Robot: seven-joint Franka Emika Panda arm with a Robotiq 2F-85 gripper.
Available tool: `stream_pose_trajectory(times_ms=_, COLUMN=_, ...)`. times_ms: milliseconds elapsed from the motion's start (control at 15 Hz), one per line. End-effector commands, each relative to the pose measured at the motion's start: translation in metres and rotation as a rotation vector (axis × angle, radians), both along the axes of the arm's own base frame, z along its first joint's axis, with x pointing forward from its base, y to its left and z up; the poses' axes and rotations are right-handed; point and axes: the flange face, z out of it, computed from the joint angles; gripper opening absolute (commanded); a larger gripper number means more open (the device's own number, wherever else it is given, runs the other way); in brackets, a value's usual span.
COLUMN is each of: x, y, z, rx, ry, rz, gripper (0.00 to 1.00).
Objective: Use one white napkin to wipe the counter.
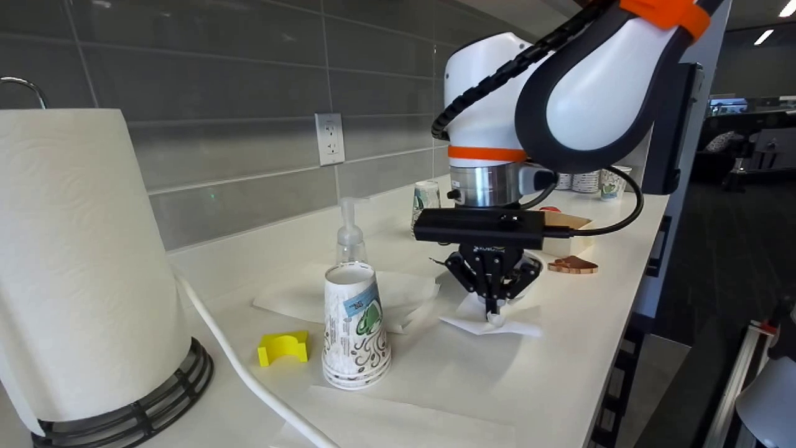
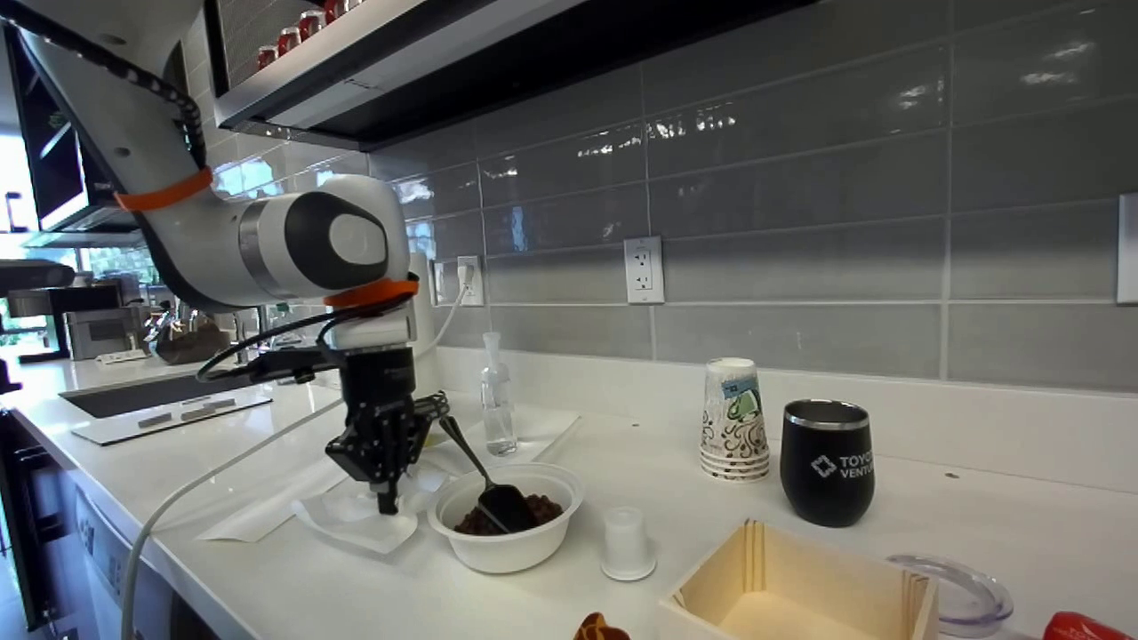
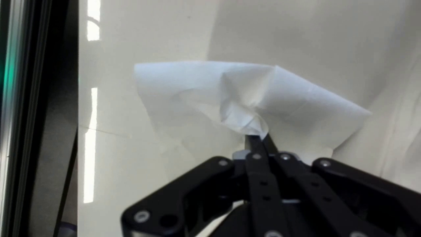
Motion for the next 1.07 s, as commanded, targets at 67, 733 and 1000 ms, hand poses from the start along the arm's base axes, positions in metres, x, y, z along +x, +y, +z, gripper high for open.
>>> stream_pose_trajectory(times_ms=67, x=0.007, y=0.006, z=0.003, rx=0.088, ry=-0.049, rz=0.025, gripper=0.0)
stream_pose_trajectory(times_ms=733, x=-0.007, y=0.029, z=-0.002, rx=0.324, ry=0.027, rz=0.257, gripper=0.0)
stream_pose_trajectory(times_ms=1000, x=-0.018, y=0.025, z=0.007, rx=0.283, ry=0.087, rz=0.316, gripper=0.0)
